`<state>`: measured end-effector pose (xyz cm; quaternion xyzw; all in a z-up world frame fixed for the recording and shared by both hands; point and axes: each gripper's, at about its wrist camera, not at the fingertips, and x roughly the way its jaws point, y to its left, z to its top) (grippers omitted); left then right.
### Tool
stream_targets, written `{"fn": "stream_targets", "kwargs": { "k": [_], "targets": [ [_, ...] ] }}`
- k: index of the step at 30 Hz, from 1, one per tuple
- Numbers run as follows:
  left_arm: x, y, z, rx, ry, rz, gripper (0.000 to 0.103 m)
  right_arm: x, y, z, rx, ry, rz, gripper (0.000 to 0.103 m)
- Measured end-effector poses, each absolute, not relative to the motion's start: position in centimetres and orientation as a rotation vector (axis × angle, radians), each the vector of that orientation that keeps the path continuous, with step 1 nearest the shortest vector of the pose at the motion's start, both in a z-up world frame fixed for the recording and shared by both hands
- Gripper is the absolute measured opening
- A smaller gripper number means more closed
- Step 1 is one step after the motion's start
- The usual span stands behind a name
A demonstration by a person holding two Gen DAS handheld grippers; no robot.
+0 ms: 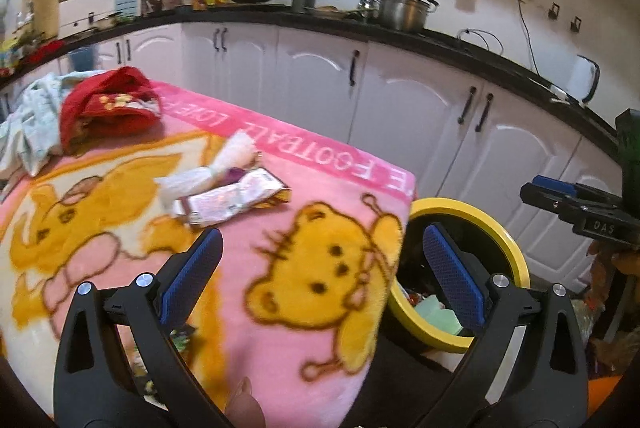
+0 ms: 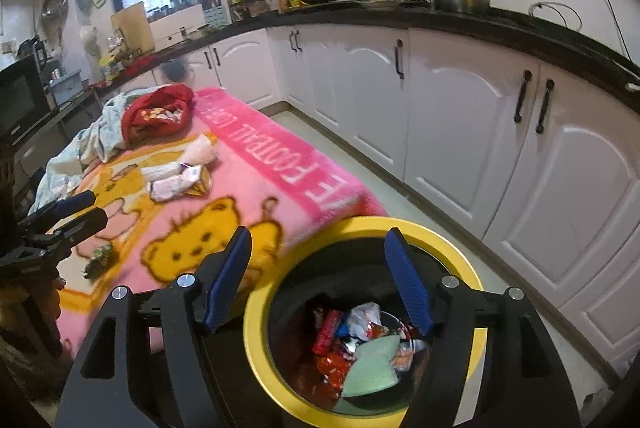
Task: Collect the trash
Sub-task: 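Move both tools back over the blanket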
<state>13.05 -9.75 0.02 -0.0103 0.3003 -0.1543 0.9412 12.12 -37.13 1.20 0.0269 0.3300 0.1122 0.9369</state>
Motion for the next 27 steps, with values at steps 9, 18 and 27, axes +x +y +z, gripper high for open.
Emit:
{"fn": "stream_targets", "kwargs": {
  "k": [9,18,27],
  "targets": [
    [11.5,-6.2,1.1,-0.048,0.574,-0.275,0.092,11.9,-33.1,3.2,0.019,0.652,0.293,0.071],
    [10.4,-2.0,1.6,-0.074,0.552,-0.222,0.092,12.5,-29.0,3.7,-0.029,0.665,0.343,0.071],
    [9.9,1.0,0.7,-0.075,0.573,-0.177,0.092,13.7,-25.2,4.4,-0.068,0.657,0.402,0.072]
  ]
}}
